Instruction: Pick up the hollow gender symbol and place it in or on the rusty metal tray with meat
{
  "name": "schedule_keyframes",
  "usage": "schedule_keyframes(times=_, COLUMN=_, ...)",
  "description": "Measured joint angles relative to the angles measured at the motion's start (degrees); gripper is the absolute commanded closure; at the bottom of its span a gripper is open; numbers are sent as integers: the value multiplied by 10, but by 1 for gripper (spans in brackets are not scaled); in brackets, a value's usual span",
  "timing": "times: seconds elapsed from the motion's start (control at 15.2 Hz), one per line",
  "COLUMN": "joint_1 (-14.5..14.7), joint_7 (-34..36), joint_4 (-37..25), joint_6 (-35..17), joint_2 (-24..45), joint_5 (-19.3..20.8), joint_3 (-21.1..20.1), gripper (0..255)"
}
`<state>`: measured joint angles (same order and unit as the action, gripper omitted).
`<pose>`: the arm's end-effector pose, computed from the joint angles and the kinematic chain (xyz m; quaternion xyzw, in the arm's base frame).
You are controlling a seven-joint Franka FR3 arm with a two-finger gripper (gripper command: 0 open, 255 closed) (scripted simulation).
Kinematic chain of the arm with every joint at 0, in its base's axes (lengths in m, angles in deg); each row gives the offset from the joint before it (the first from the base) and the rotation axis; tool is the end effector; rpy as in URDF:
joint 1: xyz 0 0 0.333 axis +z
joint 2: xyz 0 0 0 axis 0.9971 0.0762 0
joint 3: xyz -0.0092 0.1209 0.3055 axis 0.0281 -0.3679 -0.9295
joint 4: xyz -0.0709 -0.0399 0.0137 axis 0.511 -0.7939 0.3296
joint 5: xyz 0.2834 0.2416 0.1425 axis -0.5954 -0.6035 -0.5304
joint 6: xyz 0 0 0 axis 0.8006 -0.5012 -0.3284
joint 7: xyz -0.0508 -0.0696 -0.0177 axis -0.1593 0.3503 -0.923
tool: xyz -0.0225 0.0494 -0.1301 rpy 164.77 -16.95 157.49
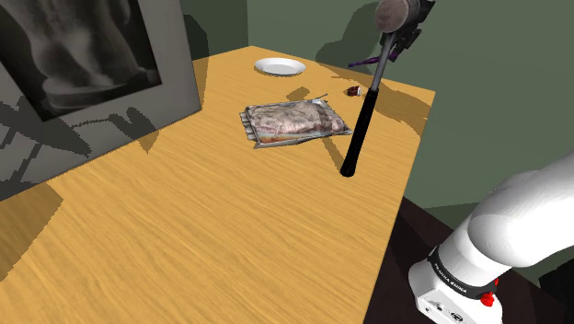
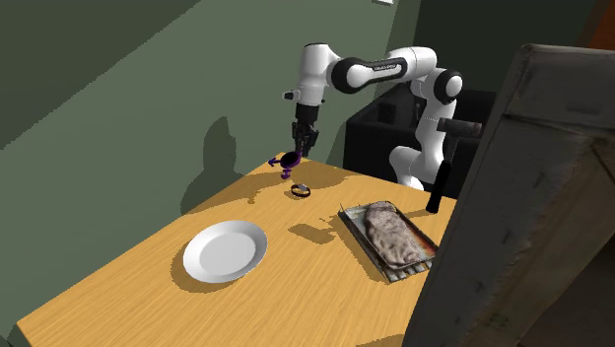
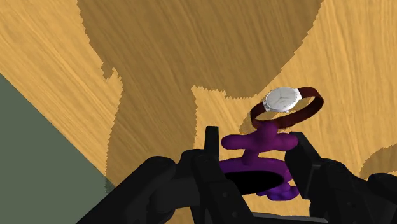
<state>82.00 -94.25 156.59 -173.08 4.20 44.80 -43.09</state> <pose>0.4443 -0.2169 0.5999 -0.9902 0.0877 -0.1056 0.0274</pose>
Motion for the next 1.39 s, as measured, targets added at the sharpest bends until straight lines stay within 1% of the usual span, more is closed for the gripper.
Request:
schedule_keyframes(times=0.2, joint_1=9, joint_7=46, joint_4=36, joint_6=-3, joint_2=-35, joint_5=9, joint_3=-35, gripper=255)
schedule_keyframes(times=0.4, joint_1=19, joint_7=90, joint_4=58, joint_6=-1, joint_2=-62, joint_5=12, joint_3=-68, gripper=255)
schedule_keyframes(times=0.79, joint_1=41, joint_7=177, joint_4=90, joint_6=-7, joint_2=-91, joint_5=6, joint_3=-134, gripper=255)
schedule_keyframes(times=1.39, joint_1=78, joint_7=304, joint_4=102, joint_6=-5, joint_2=-107, joint_5=-11, joint_3=-233, gripper=255)
